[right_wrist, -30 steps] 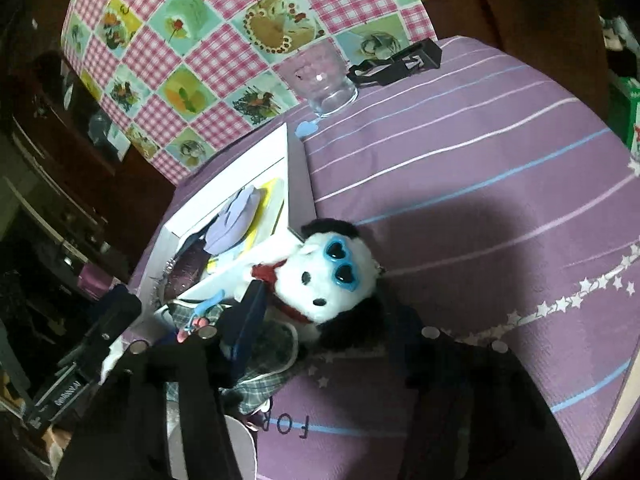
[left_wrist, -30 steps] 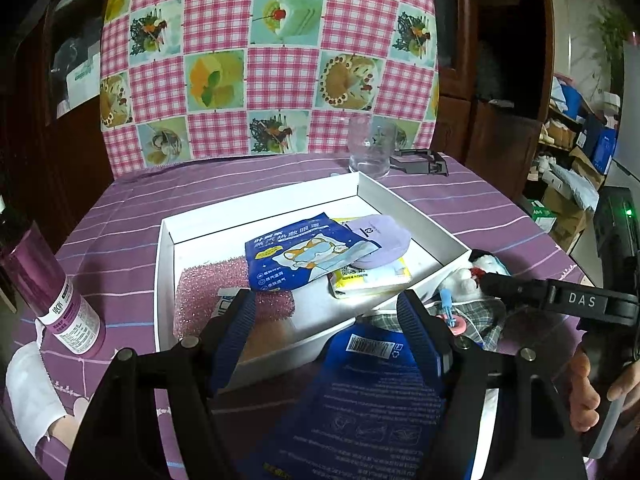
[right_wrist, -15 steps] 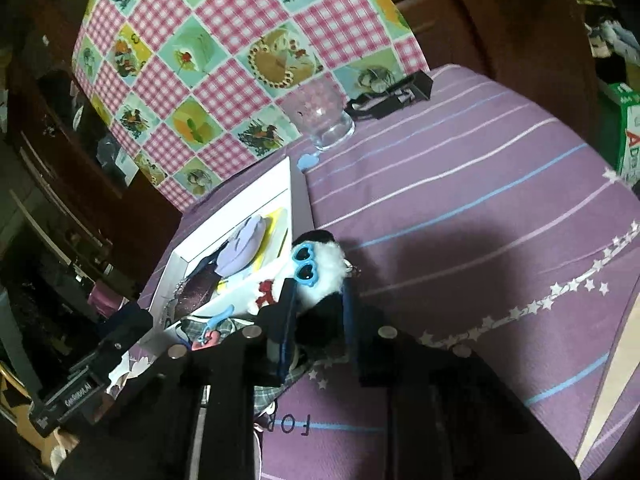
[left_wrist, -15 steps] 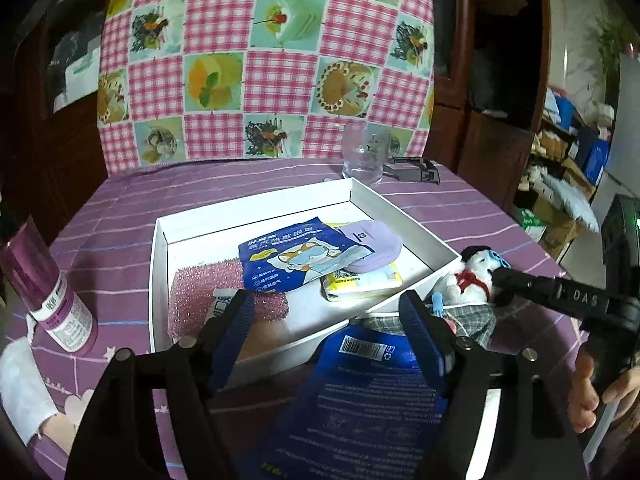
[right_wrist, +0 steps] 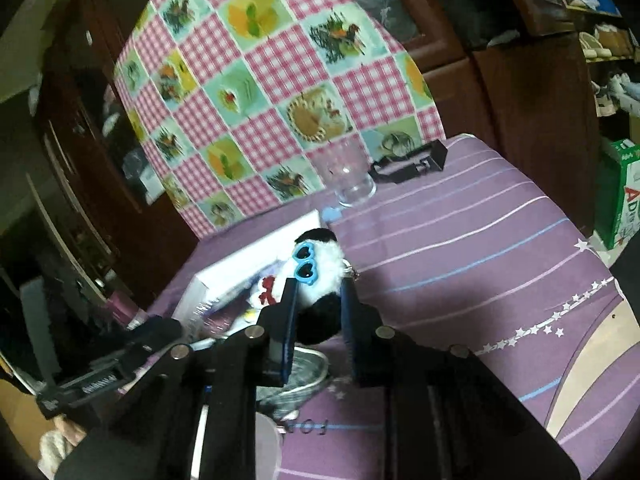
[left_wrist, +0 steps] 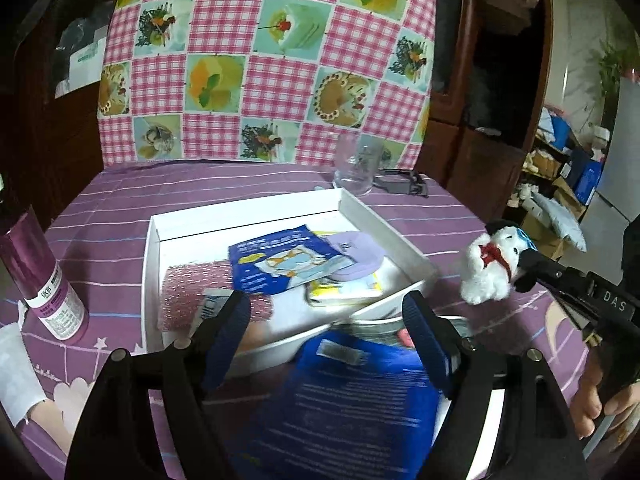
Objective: Organize soft objects
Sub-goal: 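Lift the panda plush with the right tool while the left tool grasps the white-and-blue toothpaste tube, then carry the panda plush and toothpaste tube over the white box with both tools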
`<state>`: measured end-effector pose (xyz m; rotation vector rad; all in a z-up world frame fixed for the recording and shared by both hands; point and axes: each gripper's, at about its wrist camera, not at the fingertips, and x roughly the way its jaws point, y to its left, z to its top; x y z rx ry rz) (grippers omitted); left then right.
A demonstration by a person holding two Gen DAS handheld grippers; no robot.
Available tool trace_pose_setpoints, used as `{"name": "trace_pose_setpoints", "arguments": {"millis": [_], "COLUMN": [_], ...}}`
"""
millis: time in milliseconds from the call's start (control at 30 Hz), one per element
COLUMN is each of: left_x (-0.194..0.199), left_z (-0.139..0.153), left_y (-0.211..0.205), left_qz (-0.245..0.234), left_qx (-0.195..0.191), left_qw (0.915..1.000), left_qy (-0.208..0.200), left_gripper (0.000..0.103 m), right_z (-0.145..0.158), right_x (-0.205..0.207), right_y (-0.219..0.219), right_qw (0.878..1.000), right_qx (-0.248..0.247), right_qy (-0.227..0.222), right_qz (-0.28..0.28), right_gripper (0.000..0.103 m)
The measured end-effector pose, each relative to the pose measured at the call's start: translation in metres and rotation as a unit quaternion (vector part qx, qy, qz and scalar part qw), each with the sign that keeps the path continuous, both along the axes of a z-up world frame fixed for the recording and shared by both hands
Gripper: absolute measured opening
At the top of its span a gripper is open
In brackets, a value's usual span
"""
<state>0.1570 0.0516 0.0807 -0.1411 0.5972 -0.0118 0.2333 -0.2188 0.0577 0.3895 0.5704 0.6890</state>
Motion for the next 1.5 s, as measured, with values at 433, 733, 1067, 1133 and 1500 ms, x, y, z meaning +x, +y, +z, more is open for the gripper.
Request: {"name": "trace_pose_setpoints", "arguments": {"millis": [433,733,1067,1133,1500], "left_x": [-0.061,-0.112,-0.140,-0.140,-0.134], "left_z": [0.027,0.011,-0.044,-0.053,-0.067], "left_y": [-0.020,-0.021,-0.012,-0.015,-0.026], "left_qz": [0.042,0.064,0.068,0.060,0.052], "left_qx": [0.024,0.034,0.022,0.026,0.046], "left_qw": [0.9988,0.9973,0.9939,0.9923,0.9878], "left_qy": [-0.008,0.014,0.084,0.105,0.140], "left_gripper": [0.079,0.079,0.069,0.069,0.021], "right_z": [0.022,0.021,0.009,0.008,0.009], "right_x": [-0.031,-0.074,-0.085,-0.086,-0.088], "right_y": [0.007,-0.006,0.000,0.002,0.002], "right_qw": [0.998,0.995,0.994,0.993,0.994], "right_qx": [0.008,-0.007,-0.041,-0.048,-0.061], "right_qy": [0.009,-0.012,-0.001,-0.003,-0.013], "right_qz": [0.066,0.099,0.105,0.107,0.094], "right_gripper": [0.022,0.022,0.022,0.022,0.022]}}
